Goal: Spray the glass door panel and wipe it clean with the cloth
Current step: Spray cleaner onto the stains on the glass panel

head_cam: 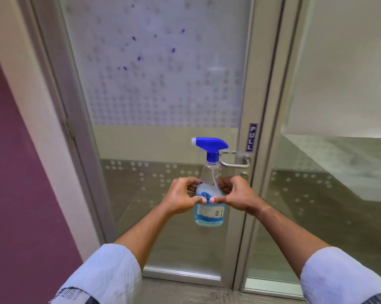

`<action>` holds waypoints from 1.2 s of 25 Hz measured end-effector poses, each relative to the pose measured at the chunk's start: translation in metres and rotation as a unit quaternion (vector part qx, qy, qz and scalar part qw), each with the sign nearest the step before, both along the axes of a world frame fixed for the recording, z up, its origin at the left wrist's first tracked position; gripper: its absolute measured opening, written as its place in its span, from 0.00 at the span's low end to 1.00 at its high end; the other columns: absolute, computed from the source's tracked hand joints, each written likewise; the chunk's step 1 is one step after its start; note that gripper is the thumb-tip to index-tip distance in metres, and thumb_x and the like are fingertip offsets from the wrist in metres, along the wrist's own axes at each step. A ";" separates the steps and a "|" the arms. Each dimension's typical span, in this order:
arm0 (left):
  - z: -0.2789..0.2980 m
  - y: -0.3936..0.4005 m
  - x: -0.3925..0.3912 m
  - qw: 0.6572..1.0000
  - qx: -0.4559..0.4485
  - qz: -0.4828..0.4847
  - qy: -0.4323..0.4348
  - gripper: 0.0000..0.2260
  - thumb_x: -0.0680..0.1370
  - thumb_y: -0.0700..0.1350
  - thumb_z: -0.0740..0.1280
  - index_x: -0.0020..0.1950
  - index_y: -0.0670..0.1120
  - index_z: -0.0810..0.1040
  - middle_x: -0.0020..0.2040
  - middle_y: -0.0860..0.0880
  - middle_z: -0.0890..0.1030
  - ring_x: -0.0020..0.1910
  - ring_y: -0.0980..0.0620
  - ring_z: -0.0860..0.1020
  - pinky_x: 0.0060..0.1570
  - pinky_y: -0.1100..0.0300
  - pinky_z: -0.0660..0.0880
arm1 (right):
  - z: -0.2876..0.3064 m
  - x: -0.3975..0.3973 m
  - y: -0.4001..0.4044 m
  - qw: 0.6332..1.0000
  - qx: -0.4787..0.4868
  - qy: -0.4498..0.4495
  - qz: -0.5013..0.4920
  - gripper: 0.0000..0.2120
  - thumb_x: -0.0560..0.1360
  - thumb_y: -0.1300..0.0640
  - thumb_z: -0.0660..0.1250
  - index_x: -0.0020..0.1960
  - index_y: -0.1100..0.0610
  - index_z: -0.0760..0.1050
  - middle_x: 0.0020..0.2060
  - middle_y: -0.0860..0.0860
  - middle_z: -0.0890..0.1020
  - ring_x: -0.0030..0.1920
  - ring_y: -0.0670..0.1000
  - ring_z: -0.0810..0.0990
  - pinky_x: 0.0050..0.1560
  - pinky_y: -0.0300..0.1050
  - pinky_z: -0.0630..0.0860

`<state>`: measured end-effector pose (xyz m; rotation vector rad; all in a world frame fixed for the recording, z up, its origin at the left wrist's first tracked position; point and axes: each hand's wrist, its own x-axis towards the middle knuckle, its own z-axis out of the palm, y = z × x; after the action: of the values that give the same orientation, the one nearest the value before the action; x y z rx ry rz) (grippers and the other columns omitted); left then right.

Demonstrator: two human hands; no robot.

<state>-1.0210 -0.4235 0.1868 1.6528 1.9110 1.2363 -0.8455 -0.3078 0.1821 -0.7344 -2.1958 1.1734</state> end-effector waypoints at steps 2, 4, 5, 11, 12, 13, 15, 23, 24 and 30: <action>0.002 -0.012 -0.032 1.000 -0.001 0.010 -0.001 0.22 0.65 0.38 0.80 0.57 0.43 0.81 0.47 0.50 0.85 0.43 0.61 0.82 0.43 0.72 0.77 | 0.003 -0.035 -0.010 1.000 0.001 0.000 0.011 0.23 0.58 0.52 0.83 0.50 0.58 0.83 0.44 0.51 0.87 0.48 0.53 0.86 0.50 0.53 0.83; 0.003 -0.021 -0.063 1.000 -0.005 0.017 -0.006 0.22 0.65 0.38 0.80 0.57 0.42 0.81 0.47 0.48 0.85 0.43 0.61 0.82 0.43 0.71 0.78 | 0.006 -0.066 -0.016 1.000 -0.002 0.001 0.026 0.20 0.59 0.55 0.83 0.48 0.59 0.83 0.43 0.52 0.87 0.46 0.53 0.86 0.47 0.51 0.83; 0.003 -0.024 -0.075 1.000 -0.007 0.022 -0.007 0.21 0.64 0.38 0.80 0.56 0.42 0.80 0.48 0.48 0.85 0.44 0.60 0.83 0.43 0.71 0.78 | 0.007 -0.079 -0.018 0.999 -0.002 0.004 0.032 0.18 0.60 0.56 0.83 0.47 0.59 0.83 0.42 0.52 0.87 0.44 0.51 0.86 0.46 0.50 0.82; 0.001 -0.018 -0.131 0.998 0.006 0.046 -0.034 0.21 0.62 0.40 0.82 0.51 0.47 0.77 0.49 0.49 0.84 0.46 0.56 0.83 0.47 0.63 0.81 | 0.013 -0.141 -0.009 0.998 -0.009 0.010 0.062 0.18 0.60 0.57 0.83 0.48 0.60 0.84 0.43 0.51 0.88 0.43 0.48 0.85 0.47 0.48 0.82; 0.000 -0.014 -0.139 0.998 0.006 0.047 -0.038 0.22 0.62 0.40 0.82 0.51 0.47 0.77 0.49 0.48 0.84 0.47 0.54 0.83 0.49 0.61 0.81 | 0.015 -0.149 -0.005 0.998 -0.007 0.011 0.068 0.18 0.60 0.58 0.83 0.48 0.60 0.83 0.43 0.52 0.88 0.43 0.48 0.85 0.47 0.48 0.82; 0.000 -0.008 -0.147 0.998 0.005 0.049 -0.039 0.23 0.62 0.41 0.81 0.52 0.47 0.76 0.49 0.48 0.84 0.48 0.54 0.83 0.50 0.58 0.81 | 0.016 -0.158 0.002 0.997 -0.004 0.011 0.076 0.18 0.60 0.59 0.83 0.48 0.61 0.83 0.43 0.52 0.88 0.44 0.49 0.86 0.48 0.49 0.82; 0.002 0.004 -0.162 0.998 0.006 0.053 -0.039 0.24 0.62 0.41 0.81 0.54 0.46 0.76 0.50 0.49 0.83 0.49 0.53 0.83 0.52 0.55 0.81 | 0.018 -0.174 0.015 0.996 -0.002 0.008 0.091 0.19 0.60 0.59 0.83 0.49 0.61 0.83 0.44 0.52 0.88 0.47 0.53 0.86 0.51 0.54 0.82; 0.019 0.049 -0.210 0.997 0.003 0.076 -0.023 0.25 0.60 0.45 0.81 0.54 0.47 0.76 0.49 0.49 0.84 0.48 0.53 0.83 0.49 0.55 0.81 | 0.051 -0.227 0.065 0.989 0.029 -0.030 0.139 0.20 0.62 0.53 0.82 0.50 0.59 0.83 0.45 0.51 0.87 0.49 0.52 0.86 0.55 0.56 0.81; 0.020 0.054 -0.213 0.997 0.000 0.078 -0.022 0.25 0.59 0.45 0.80 0.53 0.48 0.76 0.49 0.49 0.84 0.48 0.53 0.83 0.49 0.54 0.81 | 0.055 -0.231 0.066 0.989 0.025 -0.019 0.144 0.20 0.63 0.52 0.82 0.51 0.59 0.82 0.46 0.51 0.87 0.50 0.51 0.86 0.56 0.54 0.81; 0.025 0.071 -0.232 0.997 -0.002 0.073 -0.033 0.24 0.59 0.48 0.80 0.52 0.49 0.77 0.49 0.51 0.84 0.49 0.52 0.82 0.52 0.50 0.81 | 0.104 -0.269 0.068 0.981 -0.066 0.124 0.134 0.20 0.67 0.49 0.79 0.52 0.60 0.80 0.48 0.51 0.85 0.49 0.52 0.83 0.54 0.47 0.78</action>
<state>-1.2525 -0.3524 0.2119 1.4725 2.0237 1.3233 -1.1148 -0.2397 0.2861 -0.3254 -2.0650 1.4703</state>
